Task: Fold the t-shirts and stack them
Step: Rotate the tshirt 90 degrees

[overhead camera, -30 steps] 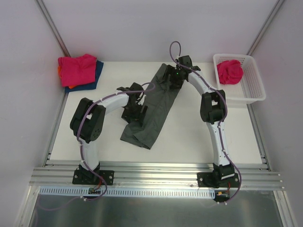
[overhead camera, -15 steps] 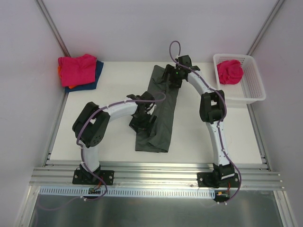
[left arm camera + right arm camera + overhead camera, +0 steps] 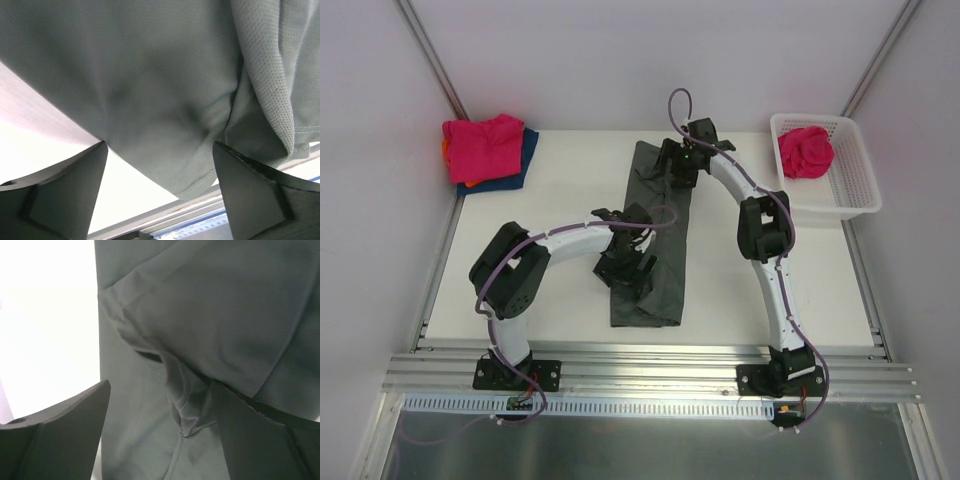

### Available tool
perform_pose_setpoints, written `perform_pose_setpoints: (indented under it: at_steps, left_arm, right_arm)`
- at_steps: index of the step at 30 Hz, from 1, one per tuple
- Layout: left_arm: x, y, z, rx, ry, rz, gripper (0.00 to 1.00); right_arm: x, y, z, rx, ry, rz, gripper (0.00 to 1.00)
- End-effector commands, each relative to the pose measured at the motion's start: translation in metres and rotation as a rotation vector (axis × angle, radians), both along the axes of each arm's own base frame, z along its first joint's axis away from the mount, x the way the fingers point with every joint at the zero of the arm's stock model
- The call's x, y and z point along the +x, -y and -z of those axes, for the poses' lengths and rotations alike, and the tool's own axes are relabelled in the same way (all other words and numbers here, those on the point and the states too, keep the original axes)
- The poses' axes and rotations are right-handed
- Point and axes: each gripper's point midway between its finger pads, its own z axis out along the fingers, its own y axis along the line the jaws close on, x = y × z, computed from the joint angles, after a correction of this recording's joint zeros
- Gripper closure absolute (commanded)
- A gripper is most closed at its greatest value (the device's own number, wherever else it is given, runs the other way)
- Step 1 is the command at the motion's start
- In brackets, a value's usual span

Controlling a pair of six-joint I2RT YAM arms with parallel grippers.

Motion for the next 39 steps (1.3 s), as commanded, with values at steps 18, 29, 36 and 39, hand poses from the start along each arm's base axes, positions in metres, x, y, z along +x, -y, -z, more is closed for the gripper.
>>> perform_pose_setpoints:
  at_steps: [18,29,36,39]
  left_arm:
    - [0.111,-0.064,-0.153,-0.110,0.404,-0.151,0.11]
    - [0.020,-0.055,-0.104,-0.269,0.015,-0.152,0.43]
    - [-0.020,-0.056,-0.074,-0.288,-0.190,-0.211,0.43]
    - [-0.025,-0.052,-0.066,-0.300,-0.263,-0.238,0.42]
  right_arm:
    - [-0.132,0.054,-0.153,-0.135,0.143,-0.075,0.15]
    - [-0.342,0.080,-0.051,-0.226,-0.176,-0.226,0.22]
    - [-0.360,0.089,-0.034,-0.243,-0.238,-0.241,0.34]
    - [-0.360,0.083,-0.031,-0.227,-0.260,-0.244,0.41]
